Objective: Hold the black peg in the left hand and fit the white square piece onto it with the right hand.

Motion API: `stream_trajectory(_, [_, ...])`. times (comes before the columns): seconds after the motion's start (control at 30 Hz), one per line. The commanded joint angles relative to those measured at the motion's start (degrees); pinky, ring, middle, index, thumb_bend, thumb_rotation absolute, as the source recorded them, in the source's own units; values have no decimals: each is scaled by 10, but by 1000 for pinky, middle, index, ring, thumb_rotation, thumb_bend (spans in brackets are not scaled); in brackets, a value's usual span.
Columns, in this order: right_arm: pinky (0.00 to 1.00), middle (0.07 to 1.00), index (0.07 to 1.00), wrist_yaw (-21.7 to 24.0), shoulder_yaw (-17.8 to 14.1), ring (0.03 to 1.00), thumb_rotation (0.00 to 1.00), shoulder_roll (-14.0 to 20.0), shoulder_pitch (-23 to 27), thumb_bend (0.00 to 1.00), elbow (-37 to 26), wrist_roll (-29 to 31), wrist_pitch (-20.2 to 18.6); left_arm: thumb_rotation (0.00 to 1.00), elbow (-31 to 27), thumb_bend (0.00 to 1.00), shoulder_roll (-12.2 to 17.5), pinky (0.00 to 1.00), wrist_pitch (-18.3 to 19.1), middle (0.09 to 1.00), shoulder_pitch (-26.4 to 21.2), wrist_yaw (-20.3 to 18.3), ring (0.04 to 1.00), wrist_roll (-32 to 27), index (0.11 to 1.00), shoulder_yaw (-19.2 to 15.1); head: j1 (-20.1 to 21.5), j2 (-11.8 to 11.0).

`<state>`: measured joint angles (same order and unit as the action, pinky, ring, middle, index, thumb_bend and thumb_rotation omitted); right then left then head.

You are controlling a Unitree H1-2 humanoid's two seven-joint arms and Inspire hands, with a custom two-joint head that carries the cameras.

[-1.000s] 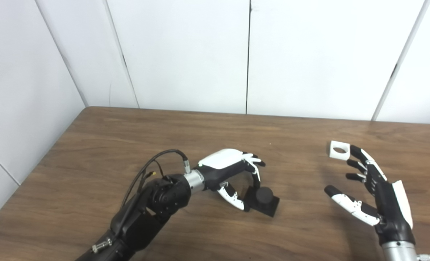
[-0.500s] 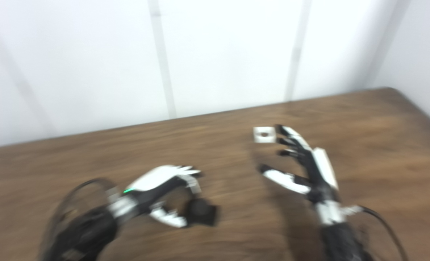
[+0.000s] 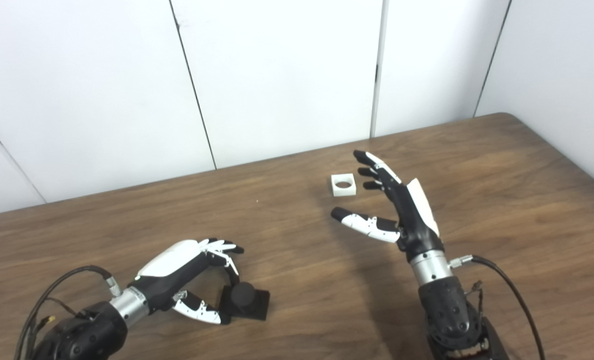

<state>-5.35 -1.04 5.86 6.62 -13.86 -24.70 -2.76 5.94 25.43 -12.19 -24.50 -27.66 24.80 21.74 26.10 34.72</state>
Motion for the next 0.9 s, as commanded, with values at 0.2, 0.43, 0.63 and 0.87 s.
stream_trajectory(0.2, [728,886,843,17,0,842,334,61,82,750,4,-74,-42,59,-12,522,9,1000,-2,909,-5,-6,966,-9,491,-10,-4,0])
stream_trajectory(0.43, [686,888,818,69,16,855,326,128,144,756,44,-108,-96,59,-17,522,10,988,2,910,-1,-11,964,-6,491,-11,-6,2])
stream_trajectory(0.63, [720,923,811,163,61,893,338,201,199,763,79,-142,-141,59,-21,522,7,998,11,913,2,-16,970,-9,492,-12,-13,6])
stream_trajectory(0.87, [749,940,811,236,104,919,321,246,249,805,116,-158,-153,60,-24,522,11,986,18,921,1,-21,973,-5,492,-11,-13,8])
